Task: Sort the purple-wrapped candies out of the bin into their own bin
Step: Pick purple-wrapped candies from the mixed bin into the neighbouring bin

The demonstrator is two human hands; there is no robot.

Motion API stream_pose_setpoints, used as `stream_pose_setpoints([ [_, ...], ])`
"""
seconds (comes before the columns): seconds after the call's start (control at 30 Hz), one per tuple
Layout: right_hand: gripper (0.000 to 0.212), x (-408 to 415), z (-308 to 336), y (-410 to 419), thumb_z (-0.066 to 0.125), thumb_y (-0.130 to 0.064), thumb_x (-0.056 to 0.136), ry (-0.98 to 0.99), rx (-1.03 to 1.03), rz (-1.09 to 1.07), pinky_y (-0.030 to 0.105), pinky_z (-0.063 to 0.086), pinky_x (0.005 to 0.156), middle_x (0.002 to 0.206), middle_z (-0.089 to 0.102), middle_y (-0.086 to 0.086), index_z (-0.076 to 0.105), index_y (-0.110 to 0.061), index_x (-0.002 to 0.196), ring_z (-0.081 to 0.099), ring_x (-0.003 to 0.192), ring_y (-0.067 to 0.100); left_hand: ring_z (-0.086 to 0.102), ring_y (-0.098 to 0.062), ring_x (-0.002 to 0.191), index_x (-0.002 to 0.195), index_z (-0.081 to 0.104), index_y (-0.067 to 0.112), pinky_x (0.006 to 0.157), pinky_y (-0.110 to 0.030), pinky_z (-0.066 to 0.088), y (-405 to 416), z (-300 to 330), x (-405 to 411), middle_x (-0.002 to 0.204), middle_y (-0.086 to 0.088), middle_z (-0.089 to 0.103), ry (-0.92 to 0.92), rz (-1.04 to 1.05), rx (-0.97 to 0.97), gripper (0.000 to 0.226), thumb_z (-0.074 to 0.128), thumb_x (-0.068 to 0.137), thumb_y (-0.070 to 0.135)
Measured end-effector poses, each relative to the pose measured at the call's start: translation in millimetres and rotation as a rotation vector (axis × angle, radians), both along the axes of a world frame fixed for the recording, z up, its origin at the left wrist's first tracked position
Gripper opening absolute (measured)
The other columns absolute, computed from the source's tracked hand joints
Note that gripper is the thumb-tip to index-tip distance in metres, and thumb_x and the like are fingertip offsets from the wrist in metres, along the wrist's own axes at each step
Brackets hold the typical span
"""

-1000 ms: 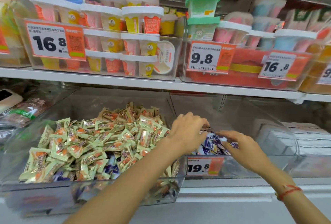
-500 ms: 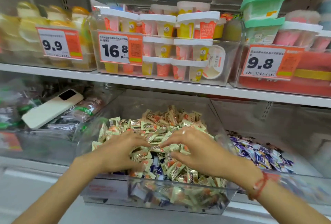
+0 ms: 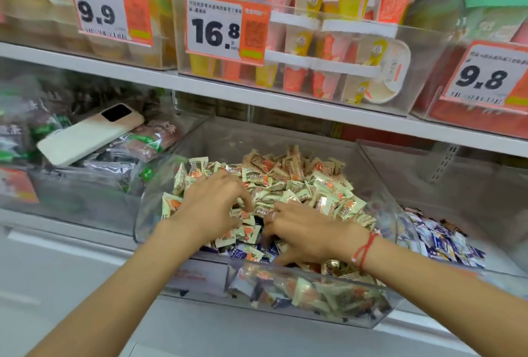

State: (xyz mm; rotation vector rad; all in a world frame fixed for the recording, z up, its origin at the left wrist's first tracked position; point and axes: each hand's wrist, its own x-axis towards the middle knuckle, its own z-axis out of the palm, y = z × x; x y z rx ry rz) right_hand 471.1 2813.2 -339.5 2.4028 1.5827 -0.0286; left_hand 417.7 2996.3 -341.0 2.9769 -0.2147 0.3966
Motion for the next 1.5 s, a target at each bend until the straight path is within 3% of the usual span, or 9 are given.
stream_pose_setpoints([
  [0.3,0.015,-5,6,-27,0.067,-0.039,0.086,0.278,0.274,-0.129,0.029,0.041,0.084,0.102,0.064,-0.011,0.07,-0.025,0.085,0.051,0.096,0.005,0.048,-0.007,0.117,0.097,0.067,0.04,0.094,-0.032,0.039,11,1,1,0.117,0.02,0.061,-0.038,-0.007,0.013,0.015,0.069,0.083,0.037],
  [0.43,0.009,-13,18,-34,0.066,-0.032,0.088,0.453,0.645,-0.271,0.029,0.051,0.085,0.094,0.068,-0.011,0.066,-0.025,0.082,0.061,0.09,0.001,0.055,0.001,0.109,0.112,0.066,0.035,0.097,-0.033,0.044,-2,3,-15,0.118,0.02,0.063,-0.028,-0.105,-0.339,0.04,0.046,0.088,0.059],
  [0.6,0.007,-20,27,-13,0.07,-0.023,0.086,0.584,1.032,-0.3,0.016,0.051,0.066,0.082,0.07,-0.005,0.07,-0.016,0.085,0.064,0.072,0.002,0.06,0.005,0.078,0.113,0.065,0.035,0.069,-0.026,0.051,-18,7,-29,0.085,0.02,0.065,-0.106,-0.068,-0.62,0.044,0.048,0.083,0.063],
  [0.73,0.017,-9,24,-16,0.07,-0.017,0.086,0.585,0.614,-0.275,0.015,0.052,0.078,0.098,0.068,-0.01,0.069,-0.018,0.103,0.062,0.084,-0.002,0.059,0.004,0.076,0.116,0.061,0.038,0.064,-0.017,0.048,-10,6,-41,0.09,0.021,0.065,-0.225,0.063,-0.4,0.03,0.052,0.09,0.051],
  [0.93,0.048,-8,-1,-12,0.067,-0.051,0.082,0.278,0.054,-0.142,0.026,0.041,0.071,0.11,0.055,-0.007,0.064,-0.024,0.121,0.045,0.094,0.009,0.052,0.012,0.071,0.118,0.061,0.039,0.055,-0.007,0.032,-6,3,-46,0.09,0.025,0.062,-0.222,0.123,-0.38,0.03,0.053,0.091,0.05],
  [1.03,0.027,-7,2,-5,0.064,-0.04,0.088,0.215,0.059,-0.077,0.019,0.035,0.061,0.098,0.056,-0.011,0.071,-0.021,0.106,0.047,0.087,0.006,0.053,0.007,0.066,0.117,0.061,0.039,0.052,-0.012,0.032,-6,4,-46,0.086,0.02,0.064,-0.225,0.16,-0.394,0.03,0.054,0.09,0.051],
  [1.2,0.02,-7,2,-15,0.062,-0.037,0.091,0.296,0.114,-0.079,0.023,0.045,0.076,0.101,0.061,-0.018,0.07,-0.024,0.103,0.052,0.087,-0.001,0.057,-0.003,0.072,0.115,0.062,0.037,0.056,-0.021,0.039,-5,4,-45,0.087,0.015,0.066,-0.216,0.176,-0.448,0.029,0.056,0.09,0.049],
  [1.33,0.019,-16,9,-24,0.061,-0.02,0.094,0.665,0.362,-0.173,0.025,0.052,0.087,0.105,0.067,-0.004,0.064,-0.011,0.11,0.062,0.094,0.004,0.061,-0.007,0.085,0.113,0.063,0.036,0.067,-0.028,0.045,-5,3,-44,0.09,0.015,0.066,-0.213,0.148,-0.482,0.026,0.056,0.091,0.048],
  [1.5,0.022,-23,18,0,0.067,-0.008,0.088,0.894,0.399,-0.111,0.011,0.047,0.074,0.102,0.067,0.008,0.064,-0.008,0.11,0.061,0.077,-0.005,0.062,-0.004,0.084,0.108,0.064,0.037,0.073,-0.029,0.049,-5,1,-43,0.088,0.016,0.066,-0.215,0.148,-0.527,0.022,0.057,0.09,0.047],
])
